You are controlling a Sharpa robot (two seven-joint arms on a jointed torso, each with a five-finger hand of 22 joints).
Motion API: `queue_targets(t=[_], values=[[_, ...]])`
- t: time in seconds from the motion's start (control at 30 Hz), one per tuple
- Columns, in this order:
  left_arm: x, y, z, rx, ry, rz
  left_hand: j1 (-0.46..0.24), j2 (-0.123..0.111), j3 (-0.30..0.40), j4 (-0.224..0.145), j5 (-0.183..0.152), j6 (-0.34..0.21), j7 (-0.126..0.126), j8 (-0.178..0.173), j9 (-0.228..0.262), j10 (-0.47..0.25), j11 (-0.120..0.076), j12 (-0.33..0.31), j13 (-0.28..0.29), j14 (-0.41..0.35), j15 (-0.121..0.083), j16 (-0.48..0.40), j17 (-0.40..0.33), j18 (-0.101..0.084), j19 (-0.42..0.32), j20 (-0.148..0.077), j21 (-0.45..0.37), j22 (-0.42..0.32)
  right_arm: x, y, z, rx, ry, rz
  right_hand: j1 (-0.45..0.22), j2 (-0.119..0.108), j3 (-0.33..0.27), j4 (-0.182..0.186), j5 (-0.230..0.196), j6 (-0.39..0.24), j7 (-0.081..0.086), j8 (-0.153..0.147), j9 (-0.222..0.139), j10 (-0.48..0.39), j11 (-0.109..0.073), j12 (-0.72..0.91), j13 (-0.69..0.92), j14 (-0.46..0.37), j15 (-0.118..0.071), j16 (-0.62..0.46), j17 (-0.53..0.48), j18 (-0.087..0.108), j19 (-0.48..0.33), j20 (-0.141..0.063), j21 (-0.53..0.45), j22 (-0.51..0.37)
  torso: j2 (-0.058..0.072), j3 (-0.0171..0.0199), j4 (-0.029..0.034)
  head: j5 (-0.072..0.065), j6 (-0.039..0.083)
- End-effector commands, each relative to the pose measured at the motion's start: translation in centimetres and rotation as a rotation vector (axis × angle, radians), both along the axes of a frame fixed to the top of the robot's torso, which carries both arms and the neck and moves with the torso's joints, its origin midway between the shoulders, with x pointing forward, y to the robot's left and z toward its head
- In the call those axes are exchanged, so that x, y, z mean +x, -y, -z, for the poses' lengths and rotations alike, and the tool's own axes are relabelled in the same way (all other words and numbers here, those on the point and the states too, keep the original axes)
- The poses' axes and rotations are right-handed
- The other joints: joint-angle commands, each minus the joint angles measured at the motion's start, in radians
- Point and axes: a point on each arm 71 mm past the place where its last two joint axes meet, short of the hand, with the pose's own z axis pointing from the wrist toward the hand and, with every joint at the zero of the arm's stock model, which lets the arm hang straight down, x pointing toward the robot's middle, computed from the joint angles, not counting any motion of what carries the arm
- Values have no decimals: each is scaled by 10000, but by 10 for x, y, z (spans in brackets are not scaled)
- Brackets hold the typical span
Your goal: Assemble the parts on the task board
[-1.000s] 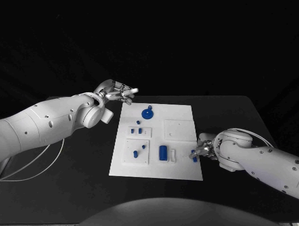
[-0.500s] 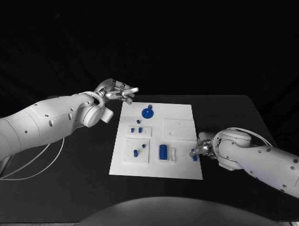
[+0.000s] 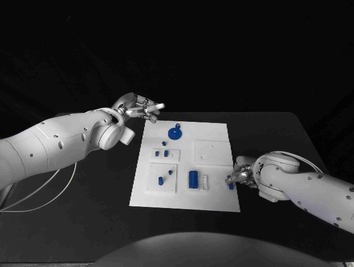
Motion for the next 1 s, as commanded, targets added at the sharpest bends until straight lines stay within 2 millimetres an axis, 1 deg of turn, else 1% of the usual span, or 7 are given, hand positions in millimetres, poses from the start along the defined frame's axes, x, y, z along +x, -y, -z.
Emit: queue_targets(t=[0.03, 0.5, 0.6, 0.63, 0.7, 0.73, 1.0], values=[[0, 2, 0, -92, -30, 134, 12, 120, 19, -62, -58, -42, 21, 7, 9, -68, 1, -7, 3, 16, 35, -33, 10, -61, -32, -6, 9, -12, -16, -4, 17, 482, -826, 338, 94, 6, 1726, -1707, 84, -626, 427, -316, -2274, -107, -74, -7, 182, 28, 0, -39, 16, 76, 335, 54, 73, 1030, 6, -1, 0, 25, -8], [0, 2, 0, -79, -54, 165, 5, 140, 10, -106, -57, -27, 19, 12, 11, -68, 1, -5, 4, 9, 37, -27, 14, -60, -32, -4, 11, -13, -10, -19, -8, 1867, -902, 951, 118, -3, 1543, -1694, 280, -594, 407, -319, -2185, -107, -84, 16, 173, 33, -6, -78, 6, 76, 323, 50, 75, 1017, 4, -5, 5, 43, 6], [-1, 2, 0, -66, -66, 175, 5, 140, 10, -106, -57, -27, 19, 12, 11, -68, 1, -5, 4, 9, 37, -27, 14, -60, -32, -4, 11, -13, -11, -25, -12, 2106, -987, 904, 118, 10, 1460, -1687, 292, -588, 401, -325, -2205, -106, -87, 18, 168, 37, -6, -91, 0, 72, 318, 52, 59, 1011, 9, -5, 8, 54, 36], [-1, 2, 0, -62, -70, 180, 36, 226, 45, -157, -53, -16, 19, 14, 13, -71, 2, -3, 6, 3, 39, -17, 20, -58, -35, 0, 12, -12, -11, -27, -13, 2171, -1014, 877, 115, 11, 1446, -1683, 293, -587, 397, -326, -2212, -112, -89, 5, 163, 38, -5, -91, 0, 70, 319, 52, 64, 1012, 6, -6, 7, 57, 44], [-1, 2, 0, -58, -78, 193, 56, 254, 59, -174, -51, -12, 20, 15, 15, -72, 3, -3, 7, 1, 41, -15, 22, -57, -37, 2, 12, -12, -11, -31, -15, 2275, -1067, 833, 115, 11, 1446, -1683, 293, -587, 397, -326, -2212, -112, -89, 5, 163, 38, -5, -91, 0, 70, 319, 52, 64, 1012, 3, -9, 3, 62, 46], [-1, 2, 0, -58, -81, 200, -36, 361, -30, -405, -49, -8, 19, 12, 15, -79, 5, -3, 9, -40, 46, 44, 54, -34, -42, 20, 22, -10, -11, -32, -15, 2301, -1082, 823, 115, 11, 1446, -1683, 293, -587, 397, -326, -2212, -112, -89, 5, 163, 38, -5, -91, 0, 70, 319, 52, 64, 1012, 1, -12, 1, 64, 47], [-1, 3, 0, -61, -104, 243, -36, 361, -30, -405, -49, -8, 19, 12, 15, -79, 5, -3, 9, -40, 46, 44, 54, -34, -42, 20, 22, -10, -10, -38, -14, 2365, -1271, 776, 158, 52, 1299, -1685, 279, -555, 388, -323, -2314, -117, -95, -4, 141, 35, -9, -117, -8, 57, 315, 48, 32, 1006, 0, -13, 5, 49, 71]])
